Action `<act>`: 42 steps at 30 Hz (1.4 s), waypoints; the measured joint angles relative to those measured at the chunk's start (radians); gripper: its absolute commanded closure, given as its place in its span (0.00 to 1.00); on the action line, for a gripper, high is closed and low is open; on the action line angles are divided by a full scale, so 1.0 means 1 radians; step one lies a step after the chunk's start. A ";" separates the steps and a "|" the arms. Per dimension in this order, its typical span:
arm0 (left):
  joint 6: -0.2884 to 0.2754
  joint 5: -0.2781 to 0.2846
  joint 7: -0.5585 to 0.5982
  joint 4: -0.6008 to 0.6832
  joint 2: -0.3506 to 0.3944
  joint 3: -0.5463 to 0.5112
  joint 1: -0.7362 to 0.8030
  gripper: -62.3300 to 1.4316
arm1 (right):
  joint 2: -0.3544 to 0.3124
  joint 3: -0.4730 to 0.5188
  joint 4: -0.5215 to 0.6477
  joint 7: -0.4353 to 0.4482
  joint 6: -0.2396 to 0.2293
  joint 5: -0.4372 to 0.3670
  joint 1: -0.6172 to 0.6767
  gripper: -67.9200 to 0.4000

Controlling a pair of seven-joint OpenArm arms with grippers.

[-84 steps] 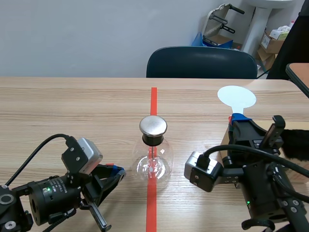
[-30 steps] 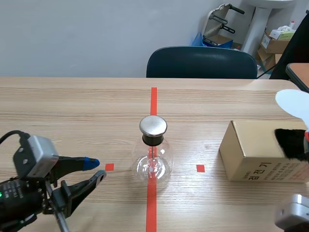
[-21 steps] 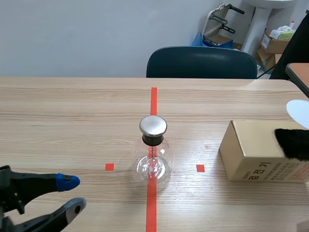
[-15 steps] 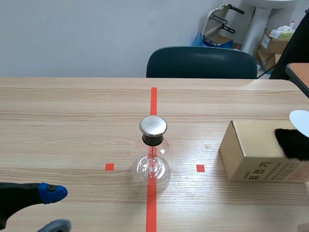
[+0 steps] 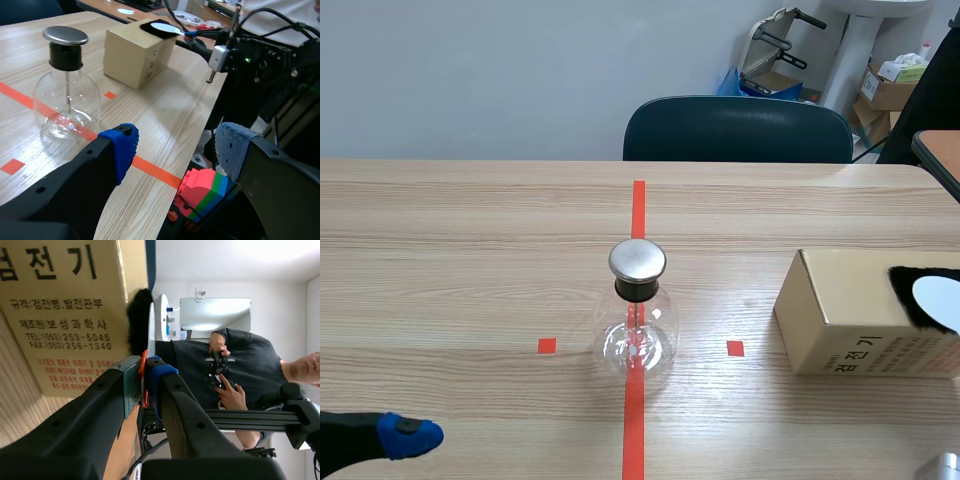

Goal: Do the electroscope experiment

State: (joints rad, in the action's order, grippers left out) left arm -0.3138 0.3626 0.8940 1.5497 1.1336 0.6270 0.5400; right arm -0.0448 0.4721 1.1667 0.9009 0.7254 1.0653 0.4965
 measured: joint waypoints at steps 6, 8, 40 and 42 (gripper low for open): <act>0.093 -0.044 -0.024 0.034 0.000 0.000 0.000 0.33 | 0.000 0.036 -0.024 -0.054 0.001 0.106 0.000 0.97; 0.103 -0.048 -0.050 0.039 0.000 0.000 0.000 0.32 | -0.005 0.040 -0.039 -0.075 0.002 0.123 0.000 0.97; 0.154 -0.074 -0.048 0.054 0.000 0.000 0.000 0.32 | -0.027 0.041 -0.046 -0.067 0.004 0.168 0.000 0.97; 0.154 -0.074 -0.048 0.054 0.000 0.000 0.000 0.32 | -0.027 0.041 -0.045 -0.194 0.005 0.161 0.000 0.97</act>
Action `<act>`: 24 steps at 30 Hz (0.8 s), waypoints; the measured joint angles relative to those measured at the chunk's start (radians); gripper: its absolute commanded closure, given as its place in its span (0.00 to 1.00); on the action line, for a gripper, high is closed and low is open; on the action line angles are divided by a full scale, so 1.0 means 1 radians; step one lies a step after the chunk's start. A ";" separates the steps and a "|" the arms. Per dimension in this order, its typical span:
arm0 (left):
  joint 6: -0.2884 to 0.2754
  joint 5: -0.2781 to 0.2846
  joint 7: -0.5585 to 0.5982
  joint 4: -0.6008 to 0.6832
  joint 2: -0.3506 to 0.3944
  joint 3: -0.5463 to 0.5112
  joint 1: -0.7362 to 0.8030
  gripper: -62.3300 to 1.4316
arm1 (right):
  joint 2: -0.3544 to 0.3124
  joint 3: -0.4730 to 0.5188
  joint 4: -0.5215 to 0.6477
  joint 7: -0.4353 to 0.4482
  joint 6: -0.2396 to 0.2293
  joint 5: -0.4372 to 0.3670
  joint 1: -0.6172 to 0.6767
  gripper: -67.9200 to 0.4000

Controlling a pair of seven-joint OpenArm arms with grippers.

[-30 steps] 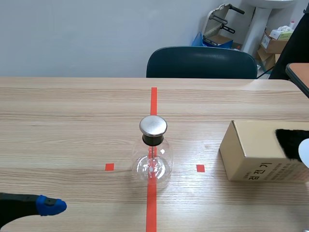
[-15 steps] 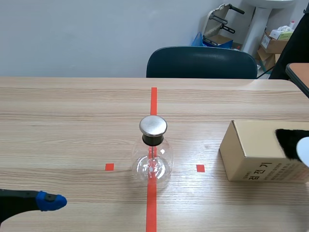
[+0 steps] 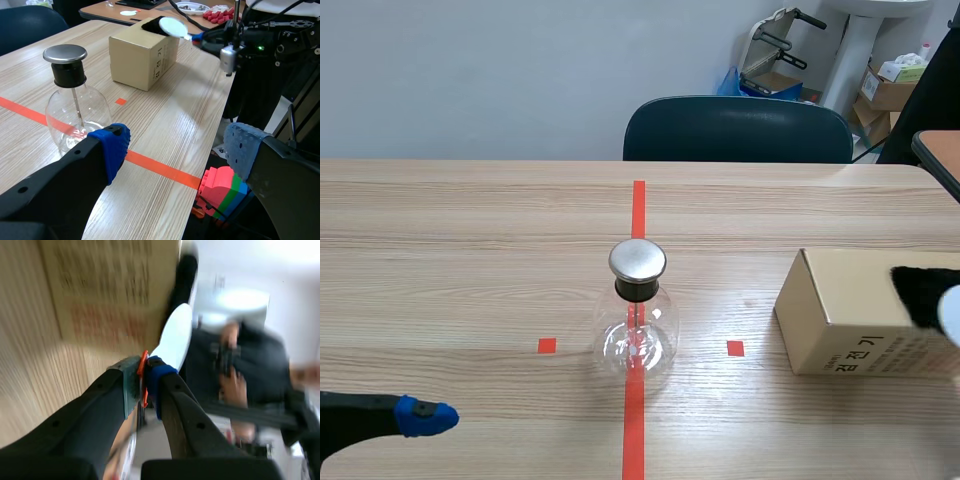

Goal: Do the electroscope experiment

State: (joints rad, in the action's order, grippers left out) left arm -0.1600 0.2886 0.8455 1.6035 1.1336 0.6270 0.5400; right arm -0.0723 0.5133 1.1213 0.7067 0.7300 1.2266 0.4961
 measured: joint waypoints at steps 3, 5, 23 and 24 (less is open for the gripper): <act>0.000 0.000 0.000 0.000 0.000 0.000 0.000 0.32 | 0.000 0.000 0.000 -0.063 -0.001 0.000 0.000 0.97; 0.000 0.000 0.000 0.000 0.000 0.000 0.000 0.32 | 0.000 0.000 0.000 -0.006 -0.001 0.000 0.000 0.97; 0.000 0.000 0.000 0.000 0.000 0.000 0.000 0.32 | 0.000 0.002 0.000 0.134 0.000 0.000 0.000 0.97; 0.000 0.000 0.000 0.000 0.000 0.000 0.000 0.32 | 0.000 0.002 0.000 0.187 0.000 0.002 0.000 0.97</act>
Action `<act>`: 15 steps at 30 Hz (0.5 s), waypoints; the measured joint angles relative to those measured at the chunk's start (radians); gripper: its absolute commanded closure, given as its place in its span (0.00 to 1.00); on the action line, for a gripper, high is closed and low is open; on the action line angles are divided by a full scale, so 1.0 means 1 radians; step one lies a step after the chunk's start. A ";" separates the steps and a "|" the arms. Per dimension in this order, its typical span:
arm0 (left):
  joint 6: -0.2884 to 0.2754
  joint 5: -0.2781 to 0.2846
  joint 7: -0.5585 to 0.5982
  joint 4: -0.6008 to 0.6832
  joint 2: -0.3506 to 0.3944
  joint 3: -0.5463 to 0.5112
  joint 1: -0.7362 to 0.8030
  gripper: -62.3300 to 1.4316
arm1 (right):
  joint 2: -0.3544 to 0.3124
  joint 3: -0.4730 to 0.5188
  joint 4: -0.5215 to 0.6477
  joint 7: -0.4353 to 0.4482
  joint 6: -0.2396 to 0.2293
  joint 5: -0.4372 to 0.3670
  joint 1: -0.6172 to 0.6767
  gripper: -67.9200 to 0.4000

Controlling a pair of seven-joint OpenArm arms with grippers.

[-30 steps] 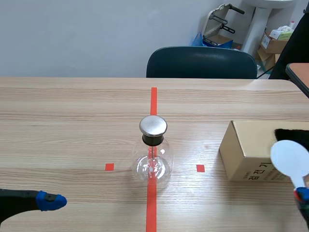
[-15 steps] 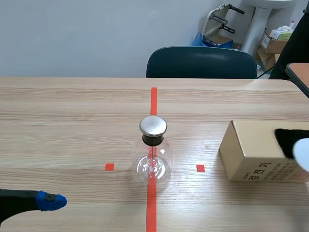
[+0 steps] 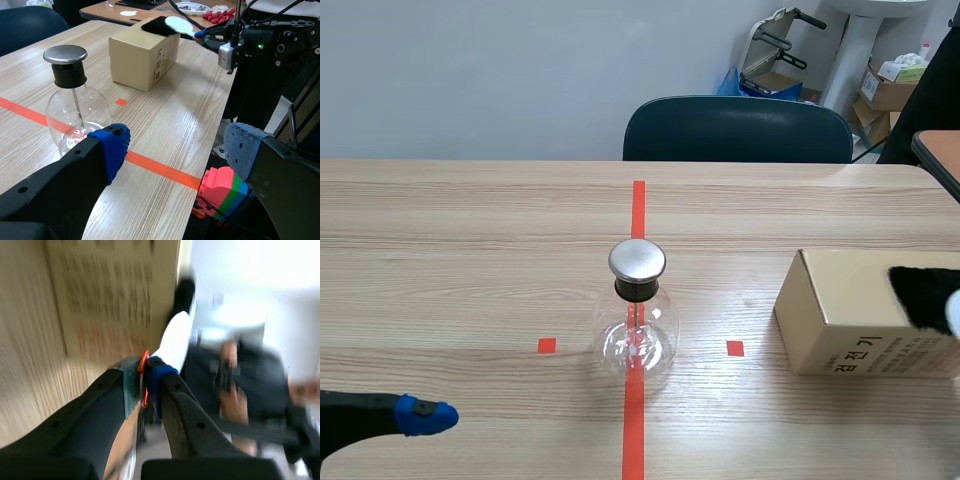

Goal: Do the electroscope experiment

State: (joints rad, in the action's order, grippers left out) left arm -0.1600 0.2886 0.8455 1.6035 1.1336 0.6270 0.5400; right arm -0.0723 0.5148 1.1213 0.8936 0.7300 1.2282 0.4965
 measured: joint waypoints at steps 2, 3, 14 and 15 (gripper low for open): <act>0.000 0.000 0.000 0.000 0.000 0.000 0.000 0.32 | 0.001 -0.001 0.000 0.037 0.000 0.006 0.000 0.97; 0.000 0.000 0.000 0.000 0.000 0.000 0.000 0.32 | 0.001 -0.001 0.000 0.023 0.000 0.006 0.000 0.97; 0.000 0.000 0.000 0.000 0.000 0.000 0.000 0.32 | -0.001 0.001 0.000 -0.072 0.000 -0.003 0.000 0.97; 0.000 0.000 0.000 0.000 0.000 0.000 0.000 0.32 | 0.000 0.000 0.000 0.000 0.001 0.001 0.000 0.97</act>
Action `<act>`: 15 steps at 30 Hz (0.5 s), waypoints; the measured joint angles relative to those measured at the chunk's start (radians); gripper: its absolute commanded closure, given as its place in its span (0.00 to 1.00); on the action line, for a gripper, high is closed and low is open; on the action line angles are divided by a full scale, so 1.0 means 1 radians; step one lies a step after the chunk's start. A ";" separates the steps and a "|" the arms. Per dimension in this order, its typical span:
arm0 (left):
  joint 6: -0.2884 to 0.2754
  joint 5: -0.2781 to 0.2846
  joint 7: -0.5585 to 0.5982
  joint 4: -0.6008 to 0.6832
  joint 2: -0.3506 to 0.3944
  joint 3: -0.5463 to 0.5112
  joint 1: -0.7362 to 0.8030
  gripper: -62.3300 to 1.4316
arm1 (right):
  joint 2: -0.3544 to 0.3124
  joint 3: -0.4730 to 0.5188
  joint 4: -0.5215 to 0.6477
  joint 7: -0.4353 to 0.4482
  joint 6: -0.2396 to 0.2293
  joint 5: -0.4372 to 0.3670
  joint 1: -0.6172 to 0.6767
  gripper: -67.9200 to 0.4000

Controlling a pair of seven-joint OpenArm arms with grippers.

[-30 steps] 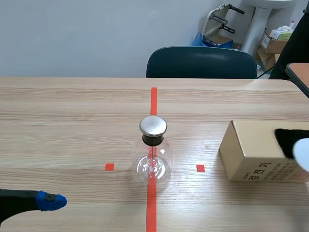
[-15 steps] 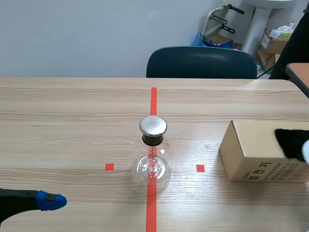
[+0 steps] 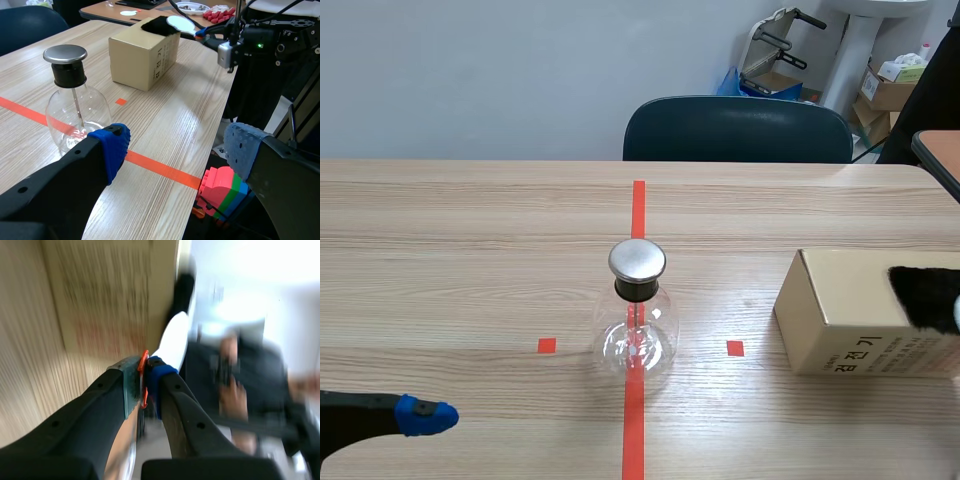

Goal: Do the electroscope experiment

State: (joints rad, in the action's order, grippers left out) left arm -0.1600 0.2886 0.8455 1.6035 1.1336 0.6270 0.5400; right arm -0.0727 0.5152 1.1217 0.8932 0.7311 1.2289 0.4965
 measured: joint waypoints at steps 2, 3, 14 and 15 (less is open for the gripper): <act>0.000 0.000 0.000 0.000 0.000 0.000 0.000 0.32 | 0.001 -0.001 0.000 0.097 0.000 0.006 0.000 0.97; 0.000 0.000 0.000 0.000 0.000 0.000 0.000 0.32 | 0.001 -0.001 0.000 0.101 0.002 0.006 0.000 0.97; 0.019 0.000 0.000 0.003 0.000 0.000 0.000 0.32 | 0.003 0.000 0.000 -0.125 0.002 -0.003 0.000 0.97; 0.019 0.000 0.000 0.003 0.000 0.000 0.000 0.32 | 0.002 0.000 0.000 -0.051 0.002 -0.003 0.000 0.97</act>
State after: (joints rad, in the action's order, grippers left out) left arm -0.1413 0.2886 0.8455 1.6062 1.1336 0.6270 0.5400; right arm -0.0704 0.5156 1.1217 0.8417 0.7334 1.2263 0.4965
